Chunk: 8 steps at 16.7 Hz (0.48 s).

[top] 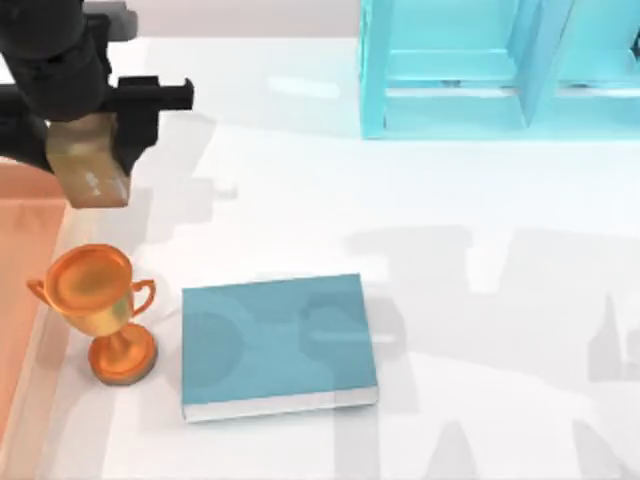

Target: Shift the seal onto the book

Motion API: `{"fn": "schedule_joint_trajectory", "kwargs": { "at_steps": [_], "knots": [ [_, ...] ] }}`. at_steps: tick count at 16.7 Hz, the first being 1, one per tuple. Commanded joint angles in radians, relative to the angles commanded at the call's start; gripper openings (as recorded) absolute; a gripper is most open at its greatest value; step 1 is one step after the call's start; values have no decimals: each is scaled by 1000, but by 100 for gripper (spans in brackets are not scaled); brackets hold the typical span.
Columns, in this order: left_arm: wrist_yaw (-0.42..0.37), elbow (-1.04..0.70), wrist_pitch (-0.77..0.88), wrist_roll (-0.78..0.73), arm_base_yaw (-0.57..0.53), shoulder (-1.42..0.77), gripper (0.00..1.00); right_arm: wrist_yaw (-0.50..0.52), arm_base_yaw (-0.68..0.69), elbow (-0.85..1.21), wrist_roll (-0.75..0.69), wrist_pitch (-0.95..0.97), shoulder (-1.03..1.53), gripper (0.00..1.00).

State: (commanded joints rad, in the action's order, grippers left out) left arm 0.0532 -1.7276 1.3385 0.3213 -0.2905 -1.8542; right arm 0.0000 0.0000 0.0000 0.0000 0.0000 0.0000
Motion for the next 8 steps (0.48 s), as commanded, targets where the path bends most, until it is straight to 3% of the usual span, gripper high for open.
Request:
{"fn": "schedule_joint_trajectory", "kwargs": {
  "at_steps": [8],
  "knots": [
    [-3,106,-171,290,-291,-61,0,0,0,0,0,0,0,100]
  ]
}}
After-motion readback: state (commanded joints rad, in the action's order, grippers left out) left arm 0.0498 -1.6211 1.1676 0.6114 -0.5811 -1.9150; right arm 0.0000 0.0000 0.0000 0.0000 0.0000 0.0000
